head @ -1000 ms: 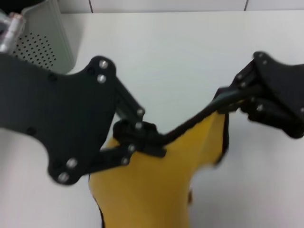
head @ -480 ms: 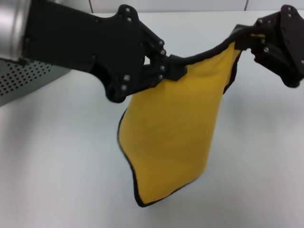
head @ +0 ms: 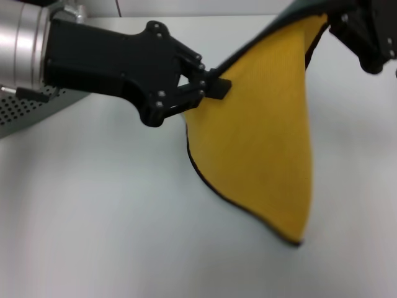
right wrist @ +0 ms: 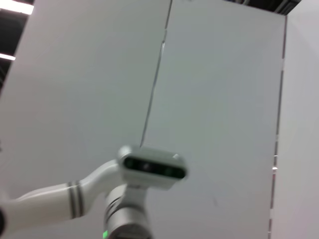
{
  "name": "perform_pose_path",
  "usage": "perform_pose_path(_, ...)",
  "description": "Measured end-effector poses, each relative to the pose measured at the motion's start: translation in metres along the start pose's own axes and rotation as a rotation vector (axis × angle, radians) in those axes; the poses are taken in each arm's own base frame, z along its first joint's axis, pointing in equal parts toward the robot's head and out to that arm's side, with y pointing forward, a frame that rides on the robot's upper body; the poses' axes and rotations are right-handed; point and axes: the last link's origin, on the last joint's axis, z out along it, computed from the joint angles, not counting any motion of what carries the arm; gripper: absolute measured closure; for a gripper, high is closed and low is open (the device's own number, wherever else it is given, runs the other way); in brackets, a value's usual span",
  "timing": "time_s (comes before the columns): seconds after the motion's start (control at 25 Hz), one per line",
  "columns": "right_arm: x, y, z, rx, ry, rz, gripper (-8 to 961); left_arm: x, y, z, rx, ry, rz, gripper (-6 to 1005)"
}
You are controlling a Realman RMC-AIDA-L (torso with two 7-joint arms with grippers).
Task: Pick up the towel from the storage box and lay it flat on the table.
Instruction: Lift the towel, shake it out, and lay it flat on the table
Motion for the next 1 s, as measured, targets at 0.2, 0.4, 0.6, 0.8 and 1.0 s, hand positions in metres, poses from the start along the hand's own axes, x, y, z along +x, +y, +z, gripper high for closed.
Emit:
perform_pose_path(0.2,-0.008,-0.004,0.018,0.041,0.013,-0.031,953,-0.017,0.003,-0.008,0.063,0.027,-0.02,971)
perform_pose_path(0.4,-0.018,-0.005,0.032,0.046,0.01,-0.043,953,-0.032,0.006,-0.017,0.136,0.061,-0.038,964)
perform_pose_path(0.6,-0.029,-0.003,0.037,0.048,-0.018,-0.05,953,-0.048,0.013,-0.023,0.157,0.103,-0.061,952)
perform_pose_path(0.8,-0.037,-0.004,0.037,0.072,-0.044,-0.058,952,-0.062,0.019,-0.027,0.169,0.134,-0.074,949)
perform_pose_path(1.0,-0.047,-0.004,0.034,0.09,-0.091,-0.073,952,-0.07,0.021,-0.026,0.158,0.137,-0.086,926)
